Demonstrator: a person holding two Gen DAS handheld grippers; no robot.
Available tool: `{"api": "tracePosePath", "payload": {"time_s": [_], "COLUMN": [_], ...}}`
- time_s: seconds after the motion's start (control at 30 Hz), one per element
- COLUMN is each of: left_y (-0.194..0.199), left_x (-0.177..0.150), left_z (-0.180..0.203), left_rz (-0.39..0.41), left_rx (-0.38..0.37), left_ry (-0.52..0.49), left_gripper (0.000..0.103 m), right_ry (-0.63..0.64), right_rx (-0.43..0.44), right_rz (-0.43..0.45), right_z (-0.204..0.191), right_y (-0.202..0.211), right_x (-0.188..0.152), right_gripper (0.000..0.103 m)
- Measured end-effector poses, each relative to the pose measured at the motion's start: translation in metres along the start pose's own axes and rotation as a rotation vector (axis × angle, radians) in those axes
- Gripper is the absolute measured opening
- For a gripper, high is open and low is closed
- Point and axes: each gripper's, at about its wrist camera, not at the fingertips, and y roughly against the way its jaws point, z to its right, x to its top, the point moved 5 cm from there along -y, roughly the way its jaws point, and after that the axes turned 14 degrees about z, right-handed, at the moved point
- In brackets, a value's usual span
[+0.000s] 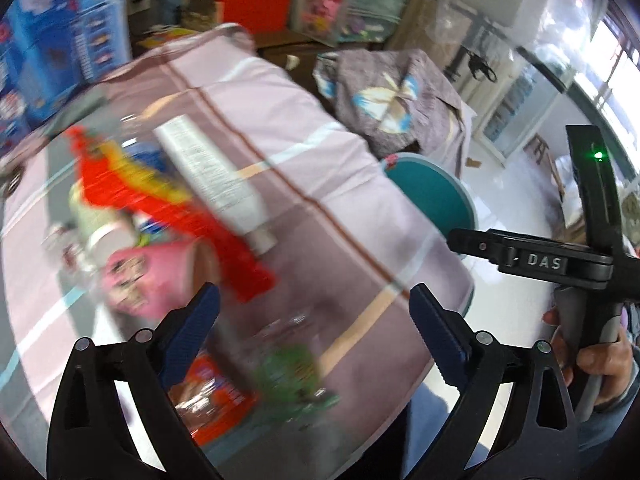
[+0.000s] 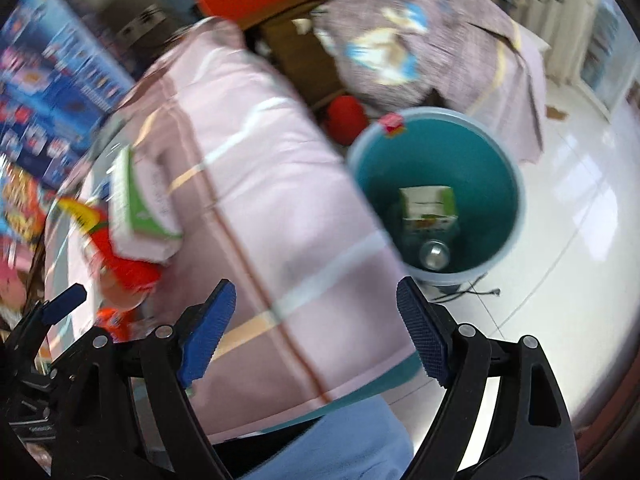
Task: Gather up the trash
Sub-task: 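Move both tools back over the table, then grasp the white paper napkin with the left tool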
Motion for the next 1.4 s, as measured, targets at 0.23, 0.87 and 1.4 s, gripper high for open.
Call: {"api": "tracePosePath", "payload": {"time_s": [0.23, 0.87, 1.4], "left_y": [0.041, 0.062, 0.052], "left_x": [-0.024, -0.111, -0.106], "left_z": [-0.067, -0.181, -0.098], "left_rz": [0.047, -0.038, -0.036], "left_rx": [0.1, 0.291, 0.116], "left_ry": [0.074, 0.271, -0.022], "left_gripper": [0.097, 0.097, 0.097], "right_ry": [0.136, 0.332, 0.267], "right_rx": [0.049, 0.092, 0.086], "right_rz": [-0.016, -0.118, -0.129], "right_z": [-0.067, -0.163, -0.144], "right_y": [0.004, -0.016, -0.031], "right_x": [-0.015, -0.06, -0.053], "right_gripper": [0.079, 0.079, 0.079]}}
